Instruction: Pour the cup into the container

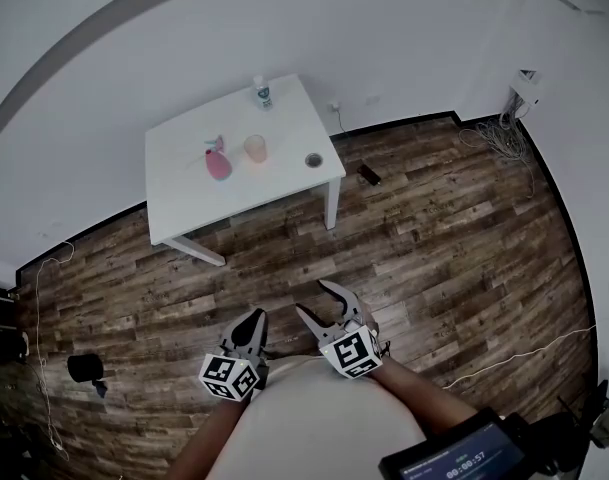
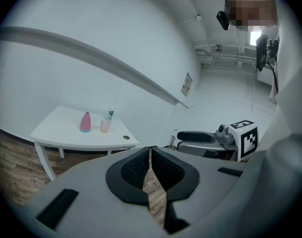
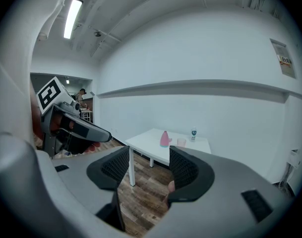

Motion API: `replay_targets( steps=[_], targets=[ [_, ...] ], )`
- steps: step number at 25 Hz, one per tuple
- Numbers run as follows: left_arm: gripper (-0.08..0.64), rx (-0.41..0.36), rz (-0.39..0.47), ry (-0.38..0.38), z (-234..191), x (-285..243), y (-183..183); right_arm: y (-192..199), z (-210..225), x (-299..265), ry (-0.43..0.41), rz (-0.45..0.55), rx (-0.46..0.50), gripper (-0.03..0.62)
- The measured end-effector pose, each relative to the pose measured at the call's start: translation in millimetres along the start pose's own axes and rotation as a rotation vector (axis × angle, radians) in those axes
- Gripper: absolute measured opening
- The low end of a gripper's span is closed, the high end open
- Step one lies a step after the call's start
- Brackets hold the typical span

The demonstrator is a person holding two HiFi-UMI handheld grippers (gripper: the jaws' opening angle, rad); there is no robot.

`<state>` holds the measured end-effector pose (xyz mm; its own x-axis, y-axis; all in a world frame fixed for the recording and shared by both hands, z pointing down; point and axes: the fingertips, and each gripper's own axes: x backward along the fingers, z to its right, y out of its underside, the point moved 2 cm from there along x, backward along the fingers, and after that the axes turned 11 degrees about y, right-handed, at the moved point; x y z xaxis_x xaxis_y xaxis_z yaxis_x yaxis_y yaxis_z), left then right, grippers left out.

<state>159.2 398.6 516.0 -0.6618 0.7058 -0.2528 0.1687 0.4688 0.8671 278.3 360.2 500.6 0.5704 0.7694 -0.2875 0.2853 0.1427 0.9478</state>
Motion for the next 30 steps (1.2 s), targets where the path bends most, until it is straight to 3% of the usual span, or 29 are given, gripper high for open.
replay_targets(
  steps=[17, 30],
  targets=[
    [0.009, -0.01, -0.04, 0.048, 4, -26, 0, 6, 23, 1, 0.053, -0.011, -0.017, 0.259],
    [0.009, -0.03, -0.03, 0.03, 2, -23, -5, -3, 22, -2, 0.04, 0.032, -0.024, 0.259]
  ],
)
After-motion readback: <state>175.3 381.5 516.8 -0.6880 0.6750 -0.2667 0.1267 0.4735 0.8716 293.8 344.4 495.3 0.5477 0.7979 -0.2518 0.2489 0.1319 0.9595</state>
